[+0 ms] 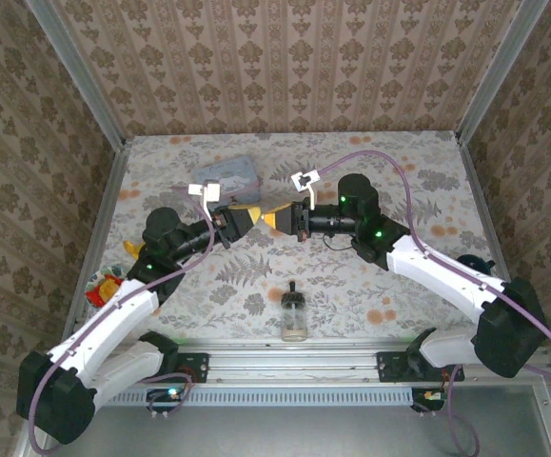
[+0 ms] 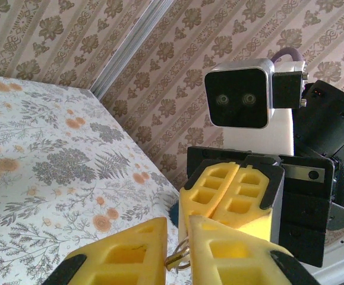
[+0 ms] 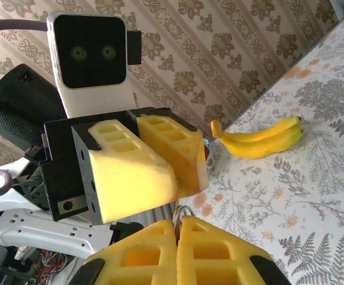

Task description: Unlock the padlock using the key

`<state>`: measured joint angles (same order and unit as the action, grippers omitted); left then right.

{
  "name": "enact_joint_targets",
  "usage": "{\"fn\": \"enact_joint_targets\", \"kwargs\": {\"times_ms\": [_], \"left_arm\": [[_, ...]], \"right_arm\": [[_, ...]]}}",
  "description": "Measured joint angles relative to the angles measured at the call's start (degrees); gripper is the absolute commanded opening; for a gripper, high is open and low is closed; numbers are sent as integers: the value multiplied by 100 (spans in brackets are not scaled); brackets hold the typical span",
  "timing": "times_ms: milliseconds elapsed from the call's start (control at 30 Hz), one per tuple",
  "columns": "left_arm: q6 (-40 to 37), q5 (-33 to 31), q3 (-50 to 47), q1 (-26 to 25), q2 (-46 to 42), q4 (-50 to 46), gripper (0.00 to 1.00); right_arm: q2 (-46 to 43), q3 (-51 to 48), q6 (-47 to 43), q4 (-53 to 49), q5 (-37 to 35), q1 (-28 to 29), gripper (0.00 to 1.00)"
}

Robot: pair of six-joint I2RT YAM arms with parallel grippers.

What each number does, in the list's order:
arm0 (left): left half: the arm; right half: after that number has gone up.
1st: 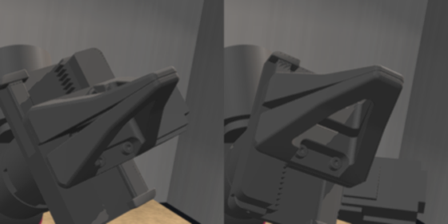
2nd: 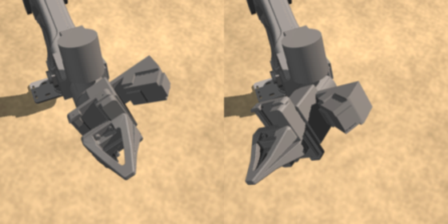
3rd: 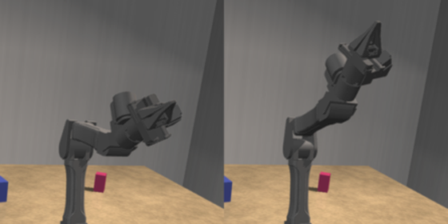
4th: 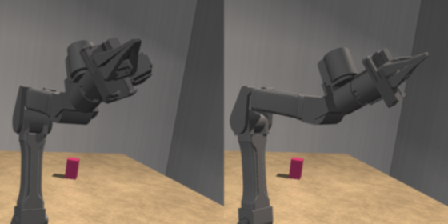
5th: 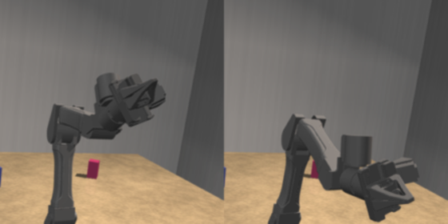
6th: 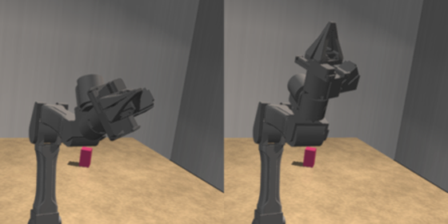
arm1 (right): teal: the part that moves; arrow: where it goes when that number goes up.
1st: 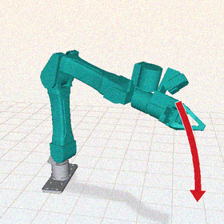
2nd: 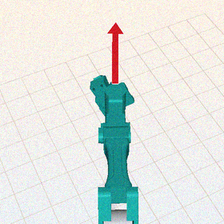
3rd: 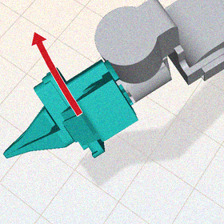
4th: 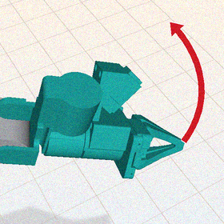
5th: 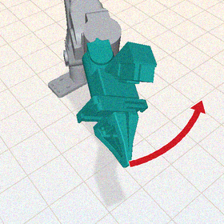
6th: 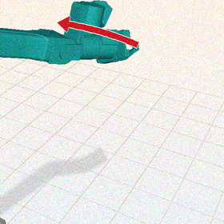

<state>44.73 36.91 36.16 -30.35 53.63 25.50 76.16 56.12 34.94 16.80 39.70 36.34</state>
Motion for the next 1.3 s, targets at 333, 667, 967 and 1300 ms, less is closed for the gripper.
{"fn": "enact_joint_targets", "kwargs": {"times_ms": [333, 667, 967, 1300], "left_arm": [[92, -28, -22, 11, -2, 111, 0], [-966, -144, 422, -7, -409, -1451, 0], [-2124, 179, 1296, -11, -544, -2979, 0], [-1602, 739, 848, -11, -461, -2000, 0]], "right_arm": [[46, -37, 111, 116, 26, -35, 15], [-243, -245, -17, -280, -391, -138, 56], [-852, -398, -481, -452, -275, -107, 54], [-734, -518, -452, 162, 70, 68, 47]]}}
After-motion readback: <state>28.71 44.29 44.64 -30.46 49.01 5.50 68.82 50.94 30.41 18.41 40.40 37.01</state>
